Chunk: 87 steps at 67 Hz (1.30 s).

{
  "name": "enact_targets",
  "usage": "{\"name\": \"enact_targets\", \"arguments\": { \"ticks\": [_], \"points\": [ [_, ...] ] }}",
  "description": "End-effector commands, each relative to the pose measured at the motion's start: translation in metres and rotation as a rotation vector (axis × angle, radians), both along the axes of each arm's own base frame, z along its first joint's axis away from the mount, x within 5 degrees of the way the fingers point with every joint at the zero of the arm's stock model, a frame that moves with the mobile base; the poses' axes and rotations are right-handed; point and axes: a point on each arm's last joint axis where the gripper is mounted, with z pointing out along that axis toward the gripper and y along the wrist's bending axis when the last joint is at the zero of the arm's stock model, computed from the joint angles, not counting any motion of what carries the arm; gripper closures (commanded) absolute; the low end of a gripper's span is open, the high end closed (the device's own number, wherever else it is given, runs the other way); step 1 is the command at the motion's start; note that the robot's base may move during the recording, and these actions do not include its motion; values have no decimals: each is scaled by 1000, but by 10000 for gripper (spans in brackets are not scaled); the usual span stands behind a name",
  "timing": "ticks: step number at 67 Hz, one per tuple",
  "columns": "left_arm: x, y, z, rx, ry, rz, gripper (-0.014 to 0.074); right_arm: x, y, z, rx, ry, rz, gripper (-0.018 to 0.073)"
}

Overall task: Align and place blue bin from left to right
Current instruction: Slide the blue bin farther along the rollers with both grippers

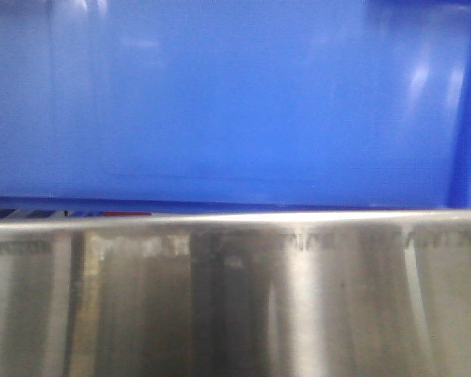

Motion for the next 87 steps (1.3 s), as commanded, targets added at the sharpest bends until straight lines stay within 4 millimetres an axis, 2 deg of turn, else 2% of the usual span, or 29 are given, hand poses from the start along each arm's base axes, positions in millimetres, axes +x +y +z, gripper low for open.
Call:
{"name": "enact_targets", "arguments": {
  "ticks": [1, 6, 9, 12, 15, 19, 21, 26, 31, 51, 56, 61, 67, 72, 74, 79, 87],
  "points": [
    [-2, -3, 8, -36, -46, -24, 685, 0, 2, 6, 37, -30, 4, 629],
    [-2, -3, 8, -35, -44, -23, 609, 0, 2, 6, 37, -30, 4, 620],
    [-2, -3, 8, -34, -43, -22, 538, 0, 2, 6, 36, -28, 3, 569],
    [-2, -3, 8, -35, -45, -22, 448, -1, 1, 6, 33, -25, 1, 470],
    [-2, -3, 8, -34, -43, -21, 351, -1, 1, 6, 30, -22, -1, 322],
    [-2, -3, 9, -34, -41, -18, 221, -2, 0, 6, 23, -12, -7, 188],
    [-2, -3, 9, -34, -41, -18, 172, -2, -1, 5, 18, -6, -10, 154],
    [-3, 0, 9, -13, -30, -2, 72, -3, -2, 5, 10, 4, -16, 147],
    [-4, 2, 10, 2, -25, 11, 23, -5, -4, 8, 17, -4, -15, 158],
    [-5, 3, 11, 1, -22, 15, 17, -17, -14, 27, 53, -53, -7, 190],
    [-8, 5, 13, 0, -17, 21, 36, -22, -18, 33, 65, -71, -2, 190],
    [-12, 8, 18, -9, -11, 34, 95, -29, -22, 40, 78, -87, 2, 204],
    [-21, 12, 29, -29, -14, 42, 256, -37, -30, 50, 97, -107, -1, 295],
    [-28, 16, 39, -52, -50, 35, 431, -44, -35, 58, 118, -133, 2, 446],
    [-30, 17, 43, -69, -76, 23, 532, -46, -37, 62, 131, -151, 8, 515],
    [-33, 18, 51, -98, -127, 1, 697, -51, -41, 70, 149, -195, 32, 644],
    [-42, 22, 65, -140, -185, -17, 707, -58, -46, 80, 180, -240, 45, 625]
  ]
}}
